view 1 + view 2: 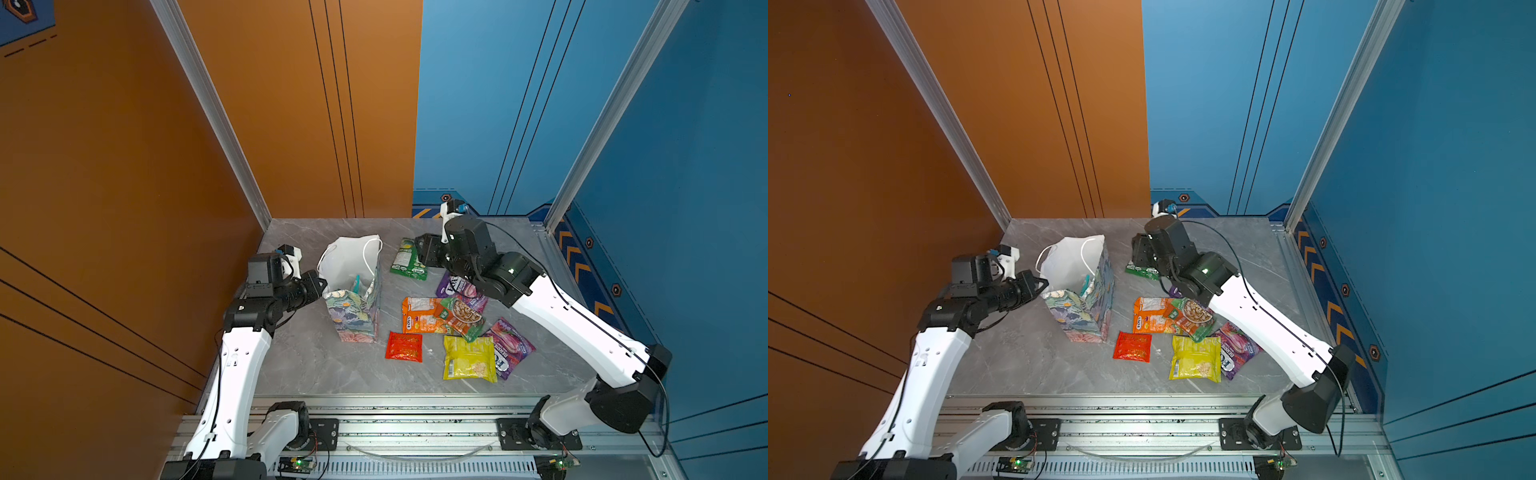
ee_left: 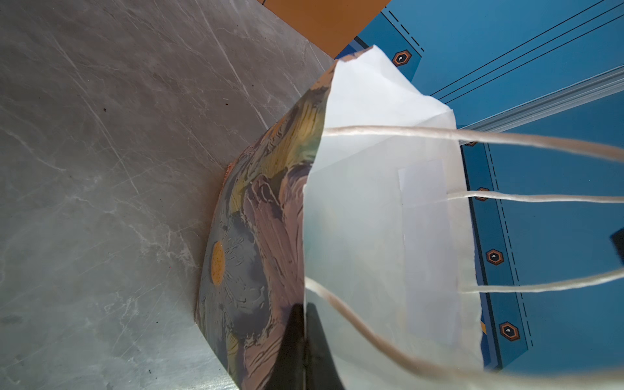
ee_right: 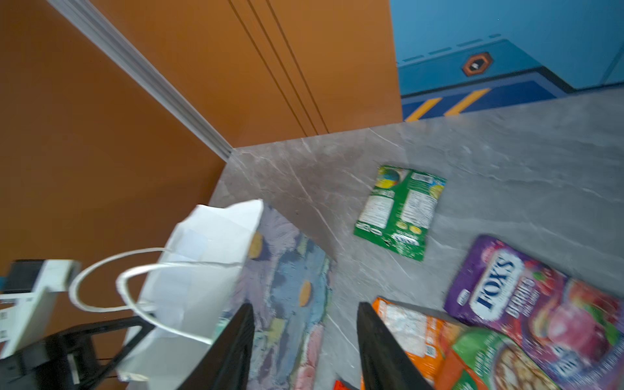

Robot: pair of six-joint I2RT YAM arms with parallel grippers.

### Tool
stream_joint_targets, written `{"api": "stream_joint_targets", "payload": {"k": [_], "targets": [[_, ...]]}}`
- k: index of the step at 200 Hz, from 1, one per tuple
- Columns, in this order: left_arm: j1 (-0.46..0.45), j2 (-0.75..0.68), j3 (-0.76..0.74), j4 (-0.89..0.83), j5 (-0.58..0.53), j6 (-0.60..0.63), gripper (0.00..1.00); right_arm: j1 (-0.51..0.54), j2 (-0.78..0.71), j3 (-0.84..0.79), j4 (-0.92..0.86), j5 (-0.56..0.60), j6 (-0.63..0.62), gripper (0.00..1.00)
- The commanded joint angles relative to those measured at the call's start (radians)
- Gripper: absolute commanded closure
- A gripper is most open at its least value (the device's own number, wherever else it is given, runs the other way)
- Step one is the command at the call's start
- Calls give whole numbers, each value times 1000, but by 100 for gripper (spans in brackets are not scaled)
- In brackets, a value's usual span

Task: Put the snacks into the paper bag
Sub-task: 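Open the right gripper and move it back toward the snacks, then lower the right gripper onto the green-and-red soup packet and grasp it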

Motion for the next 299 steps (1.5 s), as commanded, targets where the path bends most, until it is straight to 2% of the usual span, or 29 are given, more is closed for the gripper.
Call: {"api": "stream_joint_targets", "payload": {"k": [1,39,57,97,124,171,299], "targets": [[10,-12,-16,2,10,0,100,-103,-105,-177,-3,-29,78,49],[12,-13,-15,2,14,-3,100,-251,-242,-456,3,-109,150,49],[12,-13,-17,3,11,-5,100,-333,-277,-558,26,-210,187,49],[13,-14,-19,2,14,-6,100,-468,-299,-728,60,-335,209,49],[13,-14,-19,3,13,-6,100,-526,-296,-840,146,-428,258,49],[13,-13,-19,3,12,-8,100,-539,-279,-910,188,-431,275,49],[12,-8,-12,3,12,-12,100,-557,-137,-978,336,-475,300,49]]}}
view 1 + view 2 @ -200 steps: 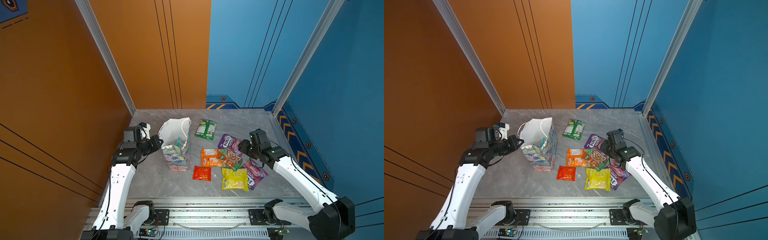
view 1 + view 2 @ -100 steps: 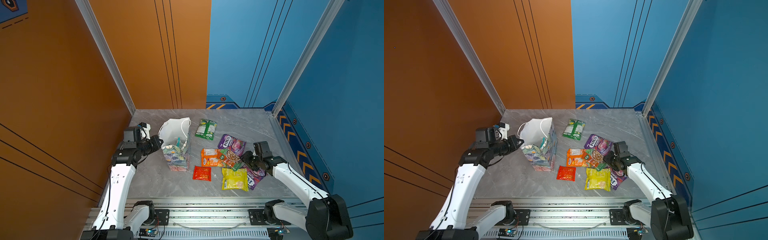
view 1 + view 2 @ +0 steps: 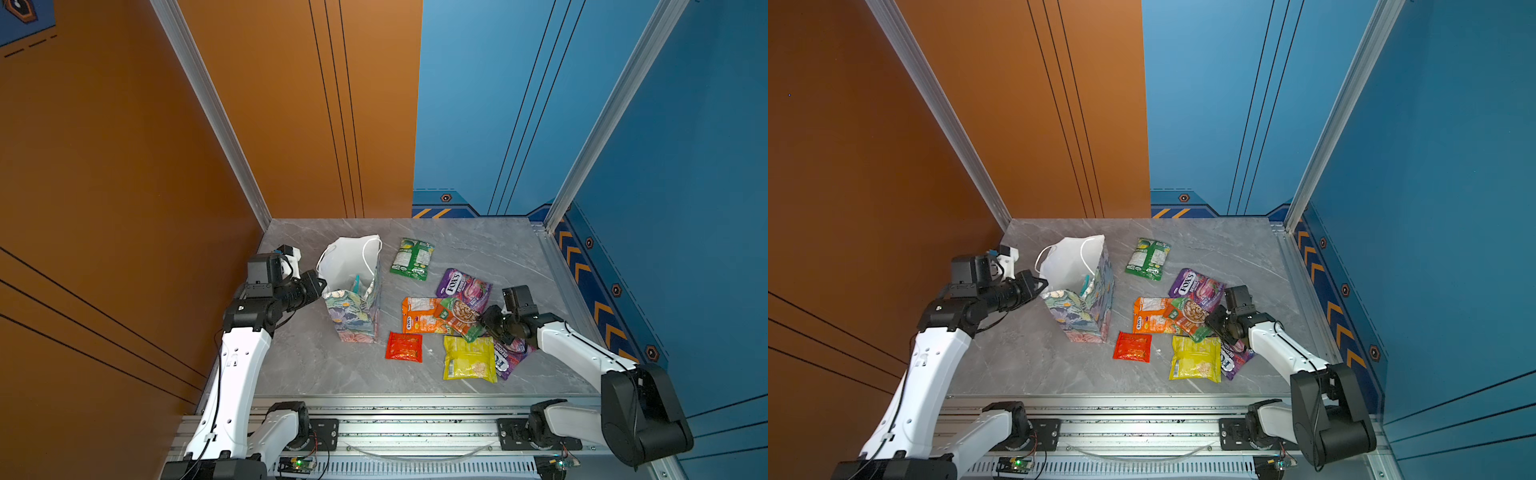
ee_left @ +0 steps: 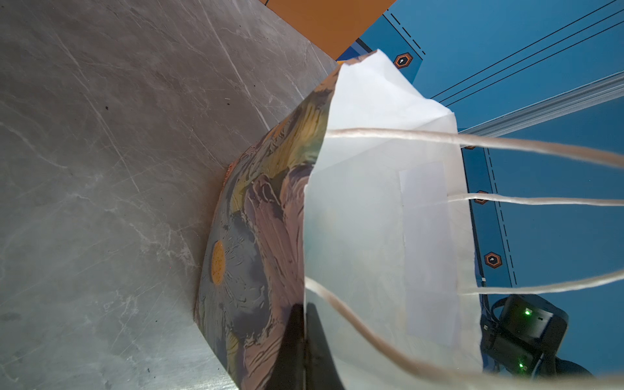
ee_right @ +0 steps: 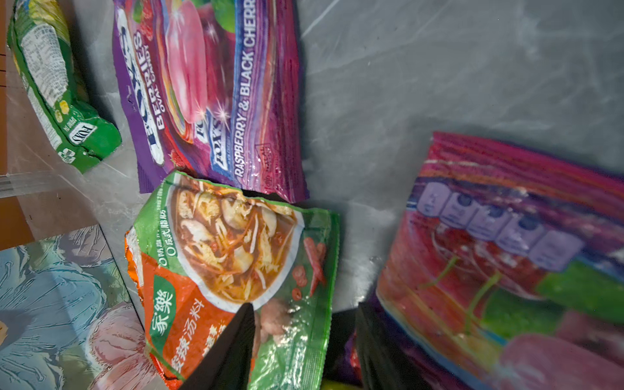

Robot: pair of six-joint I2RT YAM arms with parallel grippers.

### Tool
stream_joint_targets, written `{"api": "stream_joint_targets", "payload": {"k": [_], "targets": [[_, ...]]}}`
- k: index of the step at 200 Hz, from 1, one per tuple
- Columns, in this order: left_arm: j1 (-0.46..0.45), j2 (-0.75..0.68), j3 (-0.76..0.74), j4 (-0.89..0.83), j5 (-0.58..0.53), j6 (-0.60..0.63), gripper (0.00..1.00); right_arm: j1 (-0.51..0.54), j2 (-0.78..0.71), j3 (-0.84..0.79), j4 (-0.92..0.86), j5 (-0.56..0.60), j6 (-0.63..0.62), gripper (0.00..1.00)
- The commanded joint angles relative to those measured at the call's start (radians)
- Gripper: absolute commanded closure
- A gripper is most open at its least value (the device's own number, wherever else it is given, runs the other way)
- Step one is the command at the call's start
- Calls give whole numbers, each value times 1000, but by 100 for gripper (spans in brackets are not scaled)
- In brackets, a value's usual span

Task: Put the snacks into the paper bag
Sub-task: 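Lower the right gripper onto the green-and-red soup packet and grasp it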

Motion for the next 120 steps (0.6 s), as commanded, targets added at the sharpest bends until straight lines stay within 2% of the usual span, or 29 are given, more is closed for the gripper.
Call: {"api": "stream_joint_targets", "payload": {"k": [1,120], "targets": [[8,-8,-12,4,12,-1,100,-8,19,-28,58,-23,29,49],[10,-12,-12,3,10,1,100,-17,106,-85,321,-121,155,50]]}}
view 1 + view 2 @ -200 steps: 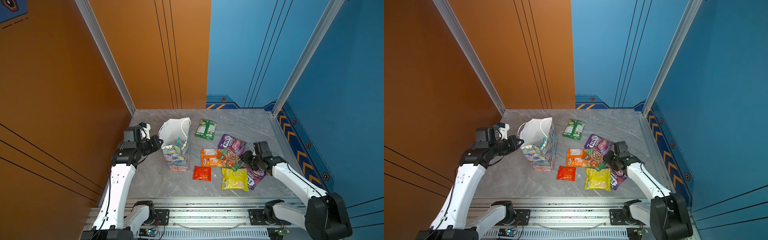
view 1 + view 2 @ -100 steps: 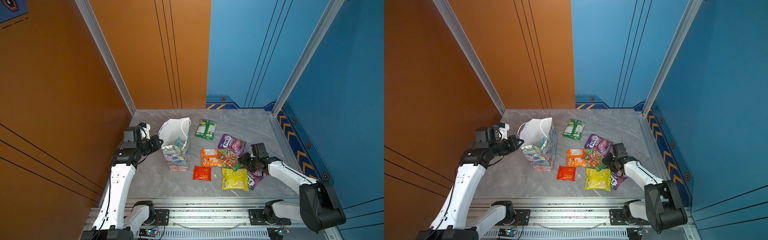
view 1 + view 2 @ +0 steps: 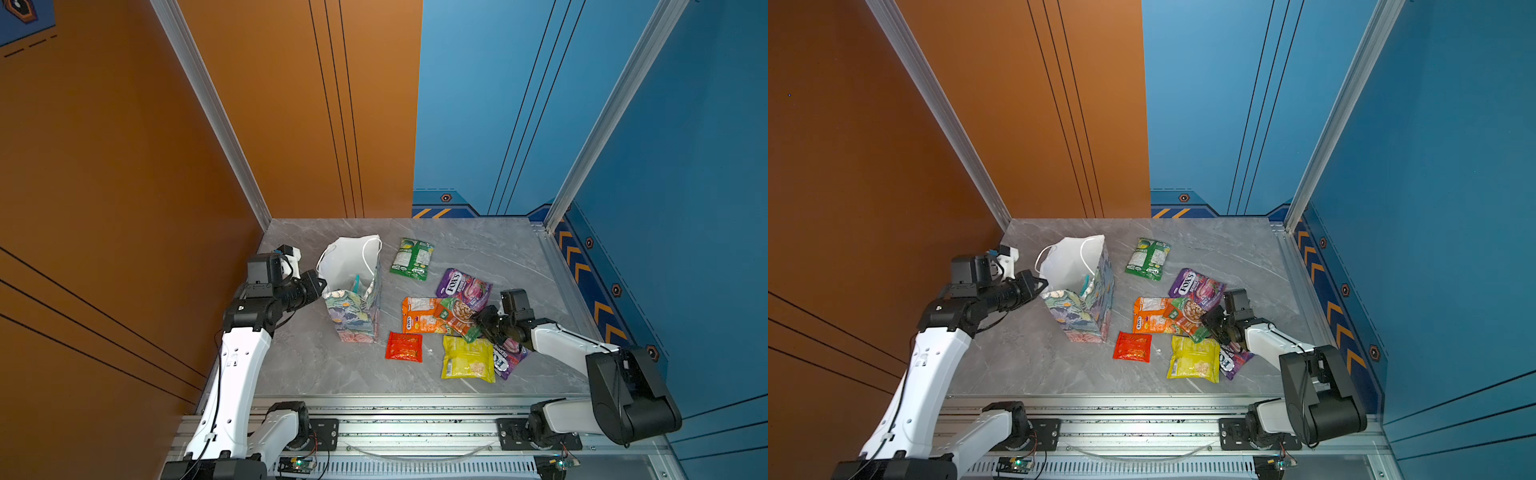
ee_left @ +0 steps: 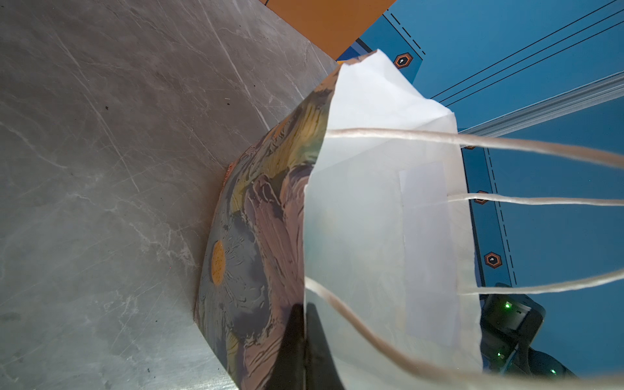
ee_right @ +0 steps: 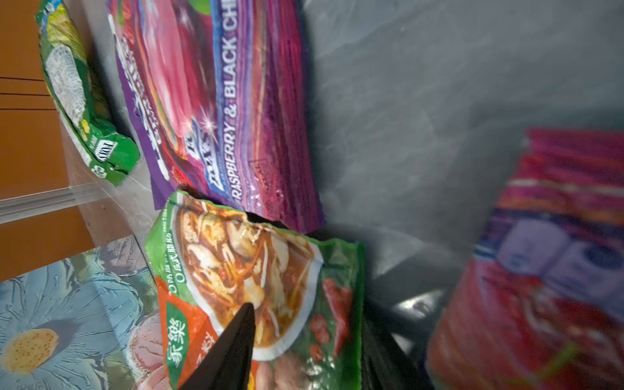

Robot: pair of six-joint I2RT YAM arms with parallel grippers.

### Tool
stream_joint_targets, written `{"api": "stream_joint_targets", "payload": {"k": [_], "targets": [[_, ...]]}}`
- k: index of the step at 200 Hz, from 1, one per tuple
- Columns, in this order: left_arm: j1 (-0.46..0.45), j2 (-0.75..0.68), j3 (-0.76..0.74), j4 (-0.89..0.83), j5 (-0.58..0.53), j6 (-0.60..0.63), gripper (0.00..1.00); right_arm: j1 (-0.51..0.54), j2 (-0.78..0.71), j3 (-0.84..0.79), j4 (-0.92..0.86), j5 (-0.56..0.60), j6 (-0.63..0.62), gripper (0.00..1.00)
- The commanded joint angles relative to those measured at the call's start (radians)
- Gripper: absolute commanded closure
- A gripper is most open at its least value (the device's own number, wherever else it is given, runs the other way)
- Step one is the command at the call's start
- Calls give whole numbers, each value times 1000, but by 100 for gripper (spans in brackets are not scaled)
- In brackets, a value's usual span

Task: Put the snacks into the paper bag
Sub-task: 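Lower the right gripper onto the green-and-red soup packet and grasp it, then lift the soup packet with the right gripper and raise it high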

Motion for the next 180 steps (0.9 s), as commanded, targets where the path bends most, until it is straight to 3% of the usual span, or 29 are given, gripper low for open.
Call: {"api": "stream_joint_targets", "payload": {"k": [1,27,63,114,180], "targets": [[10,-12,-12,3,9,1,100,-5,9,-10,67,-24,36,50],[10,-11,-14,4,10,2,100,-5,-4,3,77,-37,36,53],[12,-11,-14,3,9,2,100,-5,-48,4,73,-40,41,65],[12,-9,-13,3,11,2,100,-4,-123,29,60,-47,60,100],[12,-9,-11,2,16,-1,100,49,-252,207,-62,-48,55,100]]}}
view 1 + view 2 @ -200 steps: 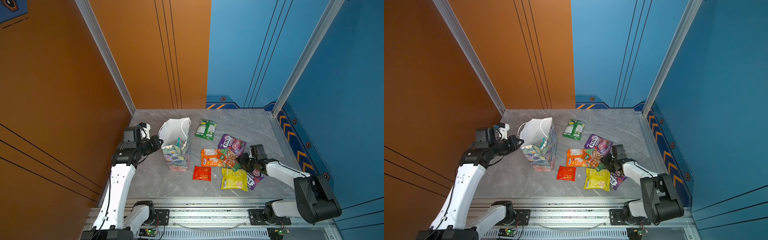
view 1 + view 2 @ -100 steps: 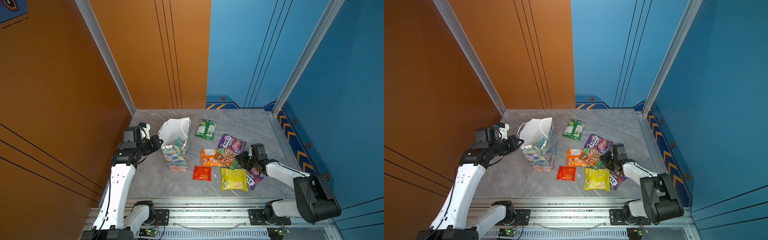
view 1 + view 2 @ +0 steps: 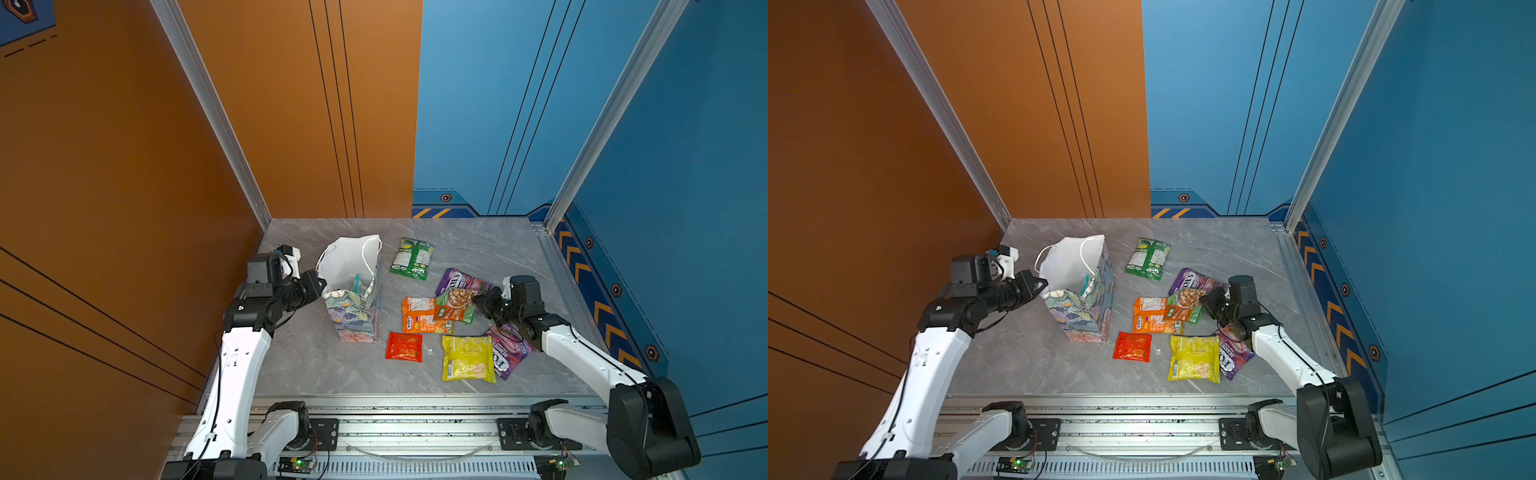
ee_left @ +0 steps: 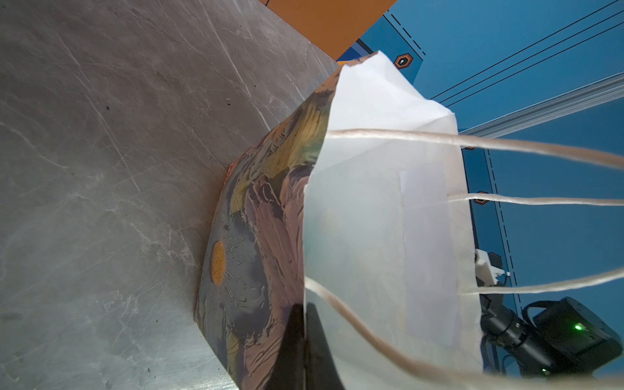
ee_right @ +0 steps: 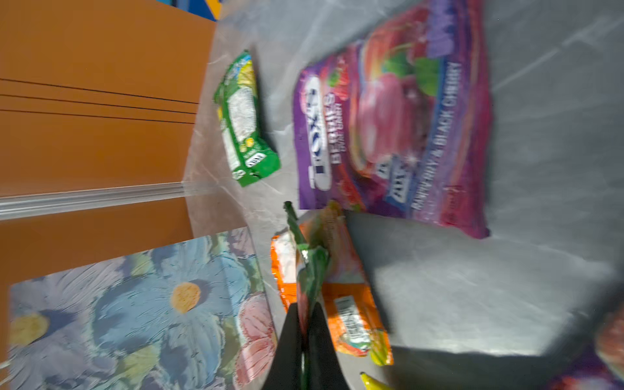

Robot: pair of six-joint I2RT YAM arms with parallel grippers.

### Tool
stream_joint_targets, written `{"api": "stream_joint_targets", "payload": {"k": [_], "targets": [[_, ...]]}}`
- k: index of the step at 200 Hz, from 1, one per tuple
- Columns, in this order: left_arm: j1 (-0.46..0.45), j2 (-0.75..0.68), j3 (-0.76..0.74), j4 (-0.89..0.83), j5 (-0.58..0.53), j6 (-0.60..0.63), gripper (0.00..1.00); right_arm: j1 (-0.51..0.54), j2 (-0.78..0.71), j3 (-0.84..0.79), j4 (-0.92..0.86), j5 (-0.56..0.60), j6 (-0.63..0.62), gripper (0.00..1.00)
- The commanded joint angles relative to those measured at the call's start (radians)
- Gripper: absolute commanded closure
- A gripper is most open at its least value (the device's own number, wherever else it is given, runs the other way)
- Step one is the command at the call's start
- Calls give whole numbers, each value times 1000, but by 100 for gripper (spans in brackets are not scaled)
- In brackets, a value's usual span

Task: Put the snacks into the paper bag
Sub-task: 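Lift the soup packet with the right gripper and raise it high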

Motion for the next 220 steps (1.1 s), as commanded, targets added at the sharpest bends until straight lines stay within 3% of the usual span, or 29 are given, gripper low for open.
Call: {"api": "stream_joint_targets", "payload": {"k": [1,78,136,220], "targets": [[10,-9,-11,2,16,-1,100,27,-59,93,-64,-10,1,100],[10,-10,-14,10,19,-6,100,133,-73,370,-186,91,-48,100],[10,-11,-13,9,22,-7,100,240,61,616,-233,125,-122,100],[9,-9,-14,17,25,-9,100,376,351,1104,-255,110,-211,100]]}}
